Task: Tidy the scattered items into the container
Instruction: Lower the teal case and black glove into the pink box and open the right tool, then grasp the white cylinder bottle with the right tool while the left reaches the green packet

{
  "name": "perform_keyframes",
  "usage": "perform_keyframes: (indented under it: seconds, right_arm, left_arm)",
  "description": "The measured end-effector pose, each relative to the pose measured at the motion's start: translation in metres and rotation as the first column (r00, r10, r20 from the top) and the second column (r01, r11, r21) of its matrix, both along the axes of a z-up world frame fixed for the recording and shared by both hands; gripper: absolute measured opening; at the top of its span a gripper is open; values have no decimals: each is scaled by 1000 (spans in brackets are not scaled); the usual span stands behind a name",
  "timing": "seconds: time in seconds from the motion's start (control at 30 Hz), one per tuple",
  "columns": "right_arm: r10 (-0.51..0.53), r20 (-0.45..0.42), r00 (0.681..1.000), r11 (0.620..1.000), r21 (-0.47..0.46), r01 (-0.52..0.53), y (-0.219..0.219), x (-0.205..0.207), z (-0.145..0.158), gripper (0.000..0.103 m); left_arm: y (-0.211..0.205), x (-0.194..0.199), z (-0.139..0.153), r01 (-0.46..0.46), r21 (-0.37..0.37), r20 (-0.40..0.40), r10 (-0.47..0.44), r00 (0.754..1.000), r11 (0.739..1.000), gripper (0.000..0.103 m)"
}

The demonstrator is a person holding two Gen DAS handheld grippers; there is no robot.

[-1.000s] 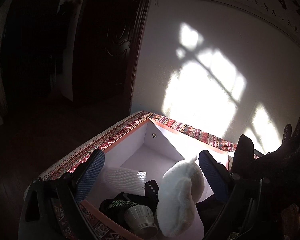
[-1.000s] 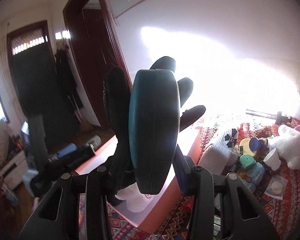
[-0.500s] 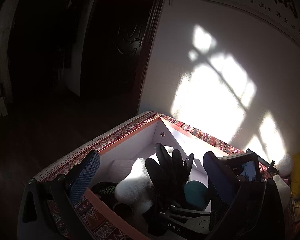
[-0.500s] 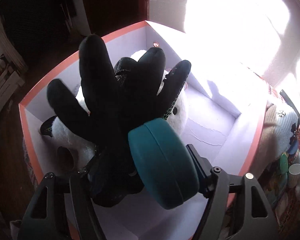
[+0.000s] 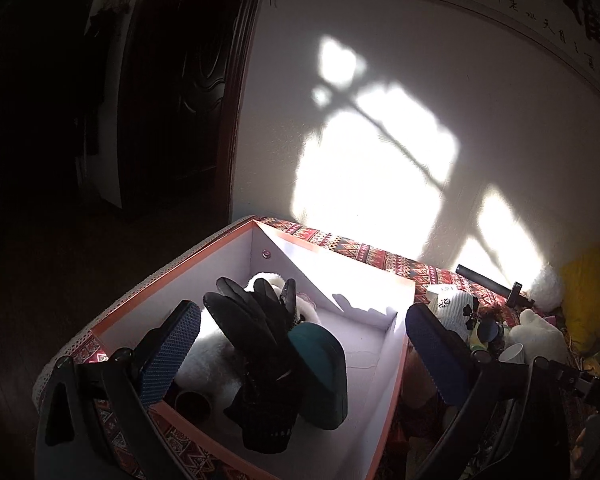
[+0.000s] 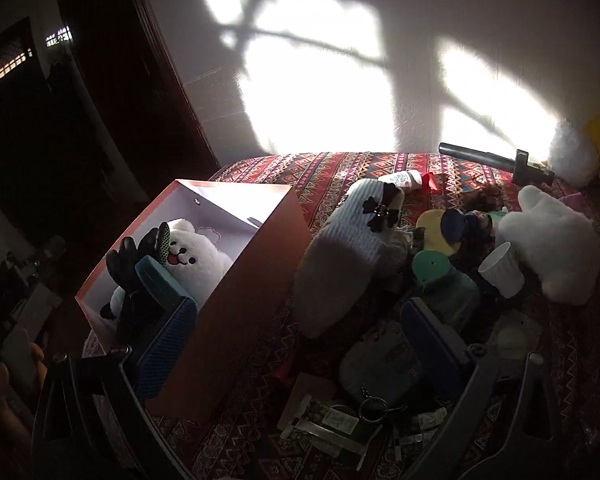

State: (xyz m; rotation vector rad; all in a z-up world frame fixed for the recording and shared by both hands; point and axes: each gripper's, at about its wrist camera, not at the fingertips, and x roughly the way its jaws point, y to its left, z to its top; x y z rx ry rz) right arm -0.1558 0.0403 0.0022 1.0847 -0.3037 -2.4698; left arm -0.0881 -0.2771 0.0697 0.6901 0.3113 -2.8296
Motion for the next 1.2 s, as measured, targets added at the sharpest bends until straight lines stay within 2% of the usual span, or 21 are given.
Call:
perform_keyframes:
  seconds: [0.1, 0.17, 0.2, 0.27, 0.3, 0.37, 0.4, 0.43, 0.47, 0.53, 0.6, 0.67, 0.8, 0.87, 1.0, 1.07, 1.1, 1.2]
  right_arm:
    - [-146, 99, 984, 975, -151, 160, 86, 26, -27, 102]
    - [-296, 194, 935, 915, -224, 336, 146, 50, -48, 102]
    - [-359, 253, 898, 862, -279, 423, 177, 61, -59, 102]
    - [-458, 368, 809, 711, -395, 582, 238, 84, -77, 102]
    - [-501, 408, 763, 638, -422, 644, 265, 95, -85, 102]
    - [-588, 467, 660, 517, -410, 751, 308, 118, -94, 101]
    - [-615, 501, 609, 465, -392, 793, 326, 126, -100, 101]
    - [-629, 527, 571, 423, -384, 821, 339, 132, -107, 101]
    - [-639, 549, 540, 391, -373, 841, 350, 138, -114, 101]
    - [-652, 578, 492, 350, -347, 870, 366, 147, -122, 101]
    - [-660, 586, 469, 337, -327, 883, 376, 150, -125, 101]
    - [-666, 587, 460, 340, -310, 888, 384, 149, -129, 99]
    - [-638, 619, 458, 344, -303, 889, 391, 135, -156, 81]
    - [-643, 624, 445, 326, -303, 895, 393, 130, -169, 81]
    - [-700, 556, 448, 390, -228, 892, 387, 113, -163, 81]
    - [-723, 512, 463, 434, -183, 882, 384, 103, -161, 43]
    - [-699, 516, 494, 447, -223, 866, 385, 99, -165, 27]
    - [-623, 560, 547, 442, -324, 836, 382, 96, -179, 27]
  left_arm:
    - [47, -6, -8, 125, -12, 37, -124, 992, 992, 103]
    - [84, -10, -20, 229, -20, 91, -226, 970, 973, 103]
    - [105, -13, -27, 281, -36, 130, -274, 953, 959, 103]
    - [148, -19, -51, 379, -76, 239, -352, 905, 922, 103]
    - [168, -22, -64, 419, -101, 301, -373, 877, 903, 103]
    - [204, -25, -93, 469, -165, 413, -371, 832, 868, 103]
    - [217, -25, -106, 481, -196, 453, -356, 817, 854, 103]
    - [227, -25, -116, 491, -214, 481, -346, 805, 844, 103]
    - [234, -24, -125, 501, -218, 505, -342, 792, 838, 103]
    - [242, -25, -140, 517, -201, 547, -342, 764, 832, 103]
    - [246, -26, -152, 526, -180, 573, -346, 743, 831, 103]
    - [246, -29, -159, 526, -169, 591, -341, 731, 834, 103]
    - [239, -38, -172, 510, -116, 619, -339, 708, 853, 103]
    - [236, -42, -178, 506, -94, 632, -342, 696, 857, 103]
    - [233, -47, -187, 505, -74, 642, -346, 684, 860, 103]
    - [234, -49, -190, 505, -72, 640, -348, 685, 860, 103]
    - [234, -50, -192, 504, -72, 639, -349, 686, 860, 103]
    - [236, -55, -197, 502, -65, 630, -354, 691, 862, 103]
